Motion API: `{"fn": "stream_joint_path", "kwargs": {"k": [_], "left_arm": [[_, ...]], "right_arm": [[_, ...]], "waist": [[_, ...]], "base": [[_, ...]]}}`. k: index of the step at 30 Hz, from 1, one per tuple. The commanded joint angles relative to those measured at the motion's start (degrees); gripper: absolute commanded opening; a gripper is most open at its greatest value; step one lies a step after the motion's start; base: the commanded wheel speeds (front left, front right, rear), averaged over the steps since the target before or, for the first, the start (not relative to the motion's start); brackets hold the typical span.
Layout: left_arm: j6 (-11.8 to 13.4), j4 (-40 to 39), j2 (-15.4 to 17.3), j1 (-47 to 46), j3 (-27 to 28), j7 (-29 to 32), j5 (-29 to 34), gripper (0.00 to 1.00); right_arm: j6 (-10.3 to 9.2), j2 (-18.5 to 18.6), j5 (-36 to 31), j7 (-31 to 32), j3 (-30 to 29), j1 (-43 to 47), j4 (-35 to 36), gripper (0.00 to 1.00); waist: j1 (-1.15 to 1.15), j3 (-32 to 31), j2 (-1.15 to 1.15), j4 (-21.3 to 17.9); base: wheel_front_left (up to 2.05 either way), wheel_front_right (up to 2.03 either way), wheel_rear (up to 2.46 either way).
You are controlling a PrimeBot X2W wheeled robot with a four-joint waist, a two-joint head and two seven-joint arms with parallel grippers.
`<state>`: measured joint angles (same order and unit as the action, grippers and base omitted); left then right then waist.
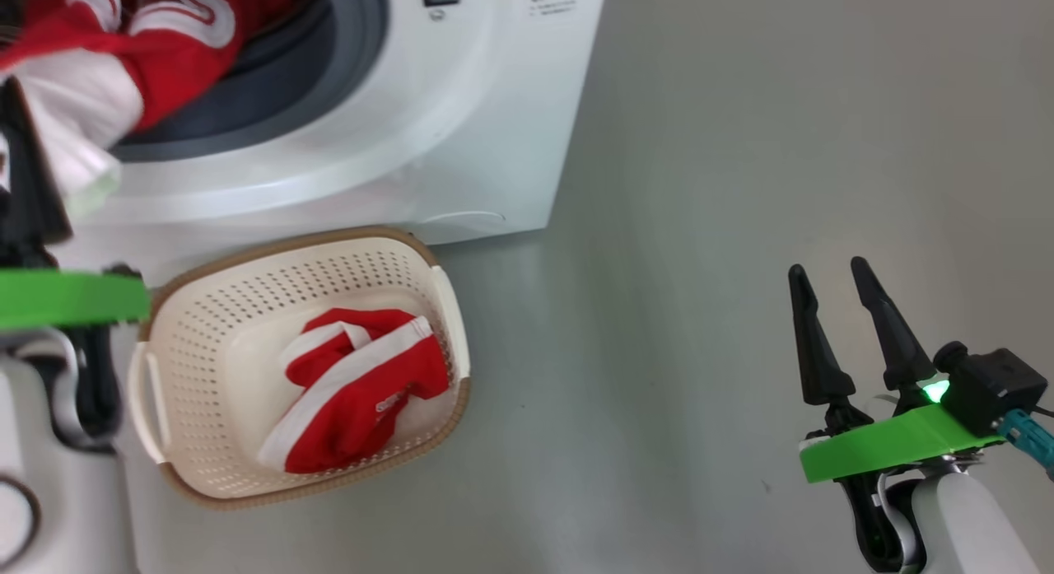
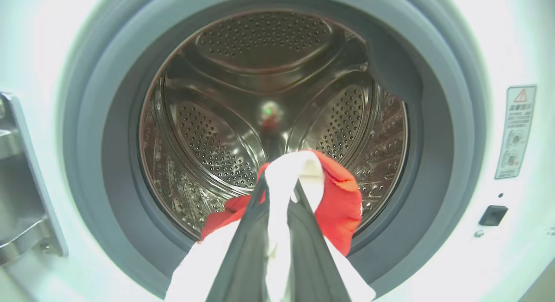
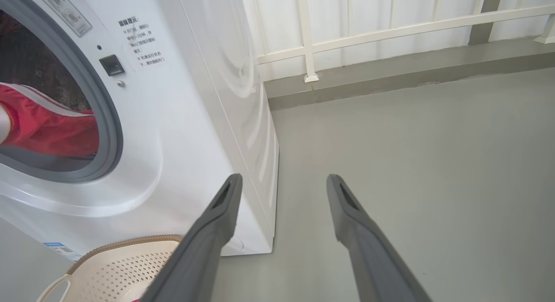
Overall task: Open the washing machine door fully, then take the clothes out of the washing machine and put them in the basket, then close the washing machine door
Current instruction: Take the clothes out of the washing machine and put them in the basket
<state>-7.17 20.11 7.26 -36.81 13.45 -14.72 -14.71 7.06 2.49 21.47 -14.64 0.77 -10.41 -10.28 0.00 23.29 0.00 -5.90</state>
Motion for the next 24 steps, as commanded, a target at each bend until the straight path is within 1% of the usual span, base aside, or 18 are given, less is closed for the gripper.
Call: {"fn": "stream_joint_path", "kwargs": {"k": [1, 7, 17, 20, 24], "left_arm": [[-0.3, -2.8, 1.5, 1.7, 1.6, -0.3, -0.2, 0.0], [-0.3, -11.7, 0.0, 6.0, 1.1, -0.3, -0.8, 0.0], [-0.3, -23.0, -0.6, 6.8, 1.5, -0.3, -1.5, 0.0], [-0.3, -23.5, -1.0, 8.0, 1.3, -0.3, -1.6, 0.0], [-0.3, -20.6, -1.0, 10.4, 0.1, -0.3, -1.1, 0.0]], "right_arm": [[0.43, 0.4, -0.4, -0.4, 1.0, 1.4, 1.2, 1.0], [0.43, 0.4, -0.4, -0.4, 0.4, 1.9, 1.2, 1.0], [0.43, 0.4, -0.5, -0.4, 0.4, 1.5, 1.1, 1.0], [0.43, 0.4, -0.4, -0.4, 0.3, 1.7, 1.3, 1.0], [0.43, 0.4, -0.1, -0.4, 0.8, 1.9, 1.2, 1.0]], "waist": [[0.0, -1.3, 0.0, 1.3], [0.0, -1.5, 0.0, 2.2], [0.0, -1.3, 0.0, 2.0], [0.0, -1.3, 0.0, 1.9], [0.0, -1.1, 0.0, 1.5]], "base": [[0.0, 0.0, 0.0], [0.0, 0.0, 0.0], [0.0, 0.0, 0.0], [0.0, 0.0, 0.0], [0.0, 0.0, 0.0]]}}
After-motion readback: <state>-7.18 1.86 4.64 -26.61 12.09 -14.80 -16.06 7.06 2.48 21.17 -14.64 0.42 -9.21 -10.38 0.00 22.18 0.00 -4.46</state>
